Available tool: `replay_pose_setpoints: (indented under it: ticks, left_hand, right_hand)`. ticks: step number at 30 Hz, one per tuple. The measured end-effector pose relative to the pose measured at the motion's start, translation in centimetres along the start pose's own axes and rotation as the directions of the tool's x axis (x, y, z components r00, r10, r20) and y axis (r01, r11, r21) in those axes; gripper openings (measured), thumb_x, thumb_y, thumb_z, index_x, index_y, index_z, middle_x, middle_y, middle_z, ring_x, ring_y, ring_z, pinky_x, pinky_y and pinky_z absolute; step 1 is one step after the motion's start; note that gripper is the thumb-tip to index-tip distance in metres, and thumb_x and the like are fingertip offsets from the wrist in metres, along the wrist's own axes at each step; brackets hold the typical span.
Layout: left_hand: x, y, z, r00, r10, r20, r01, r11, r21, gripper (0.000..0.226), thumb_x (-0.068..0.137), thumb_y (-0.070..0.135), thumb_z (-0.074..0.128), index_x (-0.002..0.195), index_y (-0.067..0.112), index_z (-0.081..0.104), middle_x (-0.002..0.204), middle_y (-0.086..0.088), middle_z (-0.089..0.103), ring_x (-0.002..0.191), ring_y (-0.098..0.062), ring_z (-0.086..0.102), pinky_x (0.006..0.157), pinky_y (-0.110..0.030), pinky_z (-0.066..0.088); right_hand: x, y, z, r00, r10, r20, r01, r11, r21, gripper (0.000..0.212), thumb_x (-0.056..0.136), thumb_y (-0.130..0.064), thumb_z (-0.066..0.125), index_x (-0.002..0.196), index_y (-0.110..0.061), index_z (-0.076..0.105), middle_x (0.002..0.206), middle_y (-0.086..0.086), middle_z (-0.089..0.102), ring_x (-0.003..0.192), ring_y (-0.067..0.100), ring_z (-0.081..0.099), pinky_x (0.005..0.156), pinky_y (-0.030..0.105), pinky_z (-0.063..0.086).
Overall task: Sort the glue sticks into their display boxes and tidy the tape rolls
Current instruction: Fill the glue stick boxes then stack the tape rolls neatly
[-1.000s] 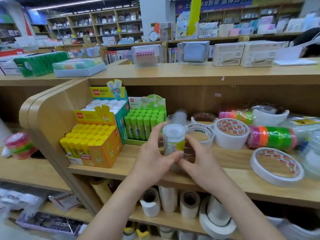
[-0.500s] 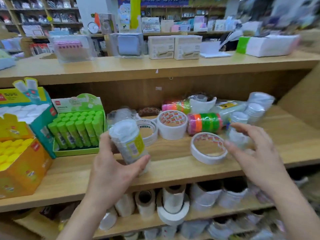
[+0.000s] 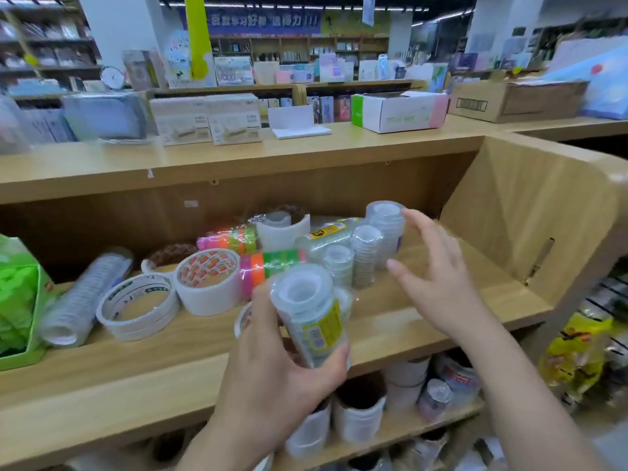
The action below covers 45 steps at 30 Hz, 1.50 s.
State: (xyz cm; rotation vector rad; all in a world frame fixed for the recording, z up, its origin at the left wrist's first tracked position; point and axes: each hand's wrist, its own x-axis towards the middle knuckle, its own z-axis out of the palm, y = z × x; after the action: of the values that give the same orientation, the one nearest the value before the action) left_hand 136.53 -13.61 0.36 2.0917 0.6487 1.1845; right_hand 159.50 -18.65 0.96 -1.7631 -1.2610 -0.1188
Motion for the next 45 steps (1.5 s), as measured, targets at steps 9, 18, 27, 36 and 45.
replay_pose_setpoints:
  ticks: [9,18,27,36,45]
  left_hand:
    - [1.7,2.6,8.1,0.994,0.113,-0.004,-0.110,0.975,0.195,0.106,0.061,0.040,0.079,0.147,0.041,0.017,0.131,0.053,0.027,0.101,0.003,0.059,0.068,-0.028,0.058]
    - [3.4,2.4,12.7,0.988,-0.142,0.061,0.125,0.966,0.225,0.111,0.062,0.044,0.084,0.127,0.074,-0.001,0.110,0.040,0.056,0.099,0.004,0.062,0.086,-0.025,0.052]
    - [11.4,1.9,19.1,0.984,-0.137,0.114,0.088,0.930,0.357,0.070,0.076,0.037,0.077,0.132,0.026,0.038,0.126,0.007,0.055,0.118,-0.017,0.050,0.091,-0.028,0.040]
    - [17.0,0.7,22.9,0.947,-0.284,0.151,0.229,0.925,0.304,0.060,0.079,0.025,0.074,0.128,0.022,0.039,0.115,-0.004,0.066,0.109,-0.029,0.059,0.087,-0.036,0.045]
    - [19.5,-0.3,25.4,0.891,-0.378,0.251,0.347,0.924,0.160,0.041,0.088,0.011,0.063,0.125,0.027,0.054,0.116,0.009,0.067,0.111,-0.011,0.059,0.094,-0.024,0.043]
  right_hand:
    - [8.1,4.5,-0.9,0.927,-0.028,0.374,-0.043,0.983,0.181,0.074,0.078,-0.019,0.072,0.136,-0.045,0.036,0.143,-0.011,0.042,0.133,0.011,0.037,0.108,0.040,0.039]
    - [7.1,7.0,-3.5,0.996,0.091,-0.017,-0.088,0.986,0.138,0.053,0.075,-0.024,0.079,0.119,-0.031,0.051,0.109,-0.007,0.059,0.095,0.017,0.055,0.083,0.032,0.046]
    - [3.5,9.9,-5.9,0.987,0.113,-0.118,-0.145,0.936,-0.319,0.059,0.090,-0.038,0.060,0.142,-0.027,0.033,0.112,0.010,0.059,0.097,0.034,0.059,0.073,0.038,0.045]
    - [4.1,9.5,-6.4,0.975,0.224,-0.007,-0.187,0.796,-0.576,0.067,0.097,-0.050,0.040,0.146,-0.027,0.002,0.100,0.011,0.067,0.090,0.032,0.066,0.065,0.037,0.043]
    - [4.5,9.4,-6.7,0.977,0.212,0.007,-0.166,0.785,-0.597,0.059,0.100,-0.035,0.040,0.146,-0.023,0.004,0.095,0.009,0.068,0.086,0.032,0.067,0.058,0.033,0.037]
